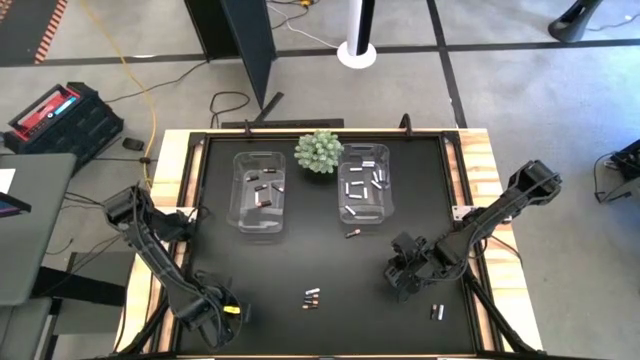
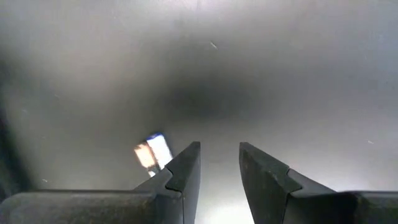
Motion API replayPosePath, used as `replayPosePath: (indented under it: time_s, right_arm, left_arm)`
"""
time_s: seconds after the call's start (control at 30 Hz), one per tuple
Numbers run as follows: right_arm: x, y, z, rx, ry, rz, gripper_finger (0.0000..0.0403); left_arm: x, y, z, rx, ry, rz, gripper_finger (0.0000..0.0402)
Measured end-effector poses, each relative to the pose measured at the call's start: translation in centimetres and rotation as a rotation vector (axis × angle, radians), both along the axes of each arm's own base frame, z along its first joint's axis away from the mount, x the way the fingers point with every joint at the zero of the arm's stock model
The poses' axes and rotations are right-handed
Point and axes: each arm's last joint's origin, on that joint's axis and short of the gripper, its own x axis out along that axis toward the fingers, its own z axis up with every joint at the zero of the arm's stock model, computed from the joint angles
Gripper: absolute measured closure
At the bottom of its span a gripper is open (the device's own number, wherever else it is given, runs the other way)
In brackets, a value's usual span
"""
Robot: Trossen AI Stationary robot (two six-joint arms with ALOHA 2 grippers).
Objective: Sort batteries
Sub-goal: Put the white-blue battery into the right transparent bin
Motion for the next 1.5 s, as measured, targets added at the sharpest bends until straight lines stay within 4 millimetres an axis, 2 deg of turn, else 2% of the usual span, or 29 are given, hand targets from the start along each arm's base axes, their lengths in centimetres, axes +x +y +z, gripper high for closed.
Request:
replayPosePath:
  time_s: [0.53,0.97,1.27,1.5]
  right_arm:
    - [0.0,0.0,0.0,0.0,0.0,0.0,0.0384]
    - [0.0,0.2,0.0,0.006,-0.007,0.004,0.0384]
    - [0.0,0.2,0.0,0.007,-0.009,0.004,0.0384]
    - [0.0,0.2,0.1,0.009,-0.012,0.006,0.0384]
  left_arm:
    - [-1.4,-0.8,-0.3,0.016,0.048,-0.039,0.0297]
    - [-1.2,-2.2,-2.5,0.004,0.061,-0.052,0.0297]
    - [-1.2,-2.2,-2.4,0.0,0.058,-0.055,0.0297]
    - [-1.1,-2.4,-0.6,0.051,0.09,-0.057,0.0297]
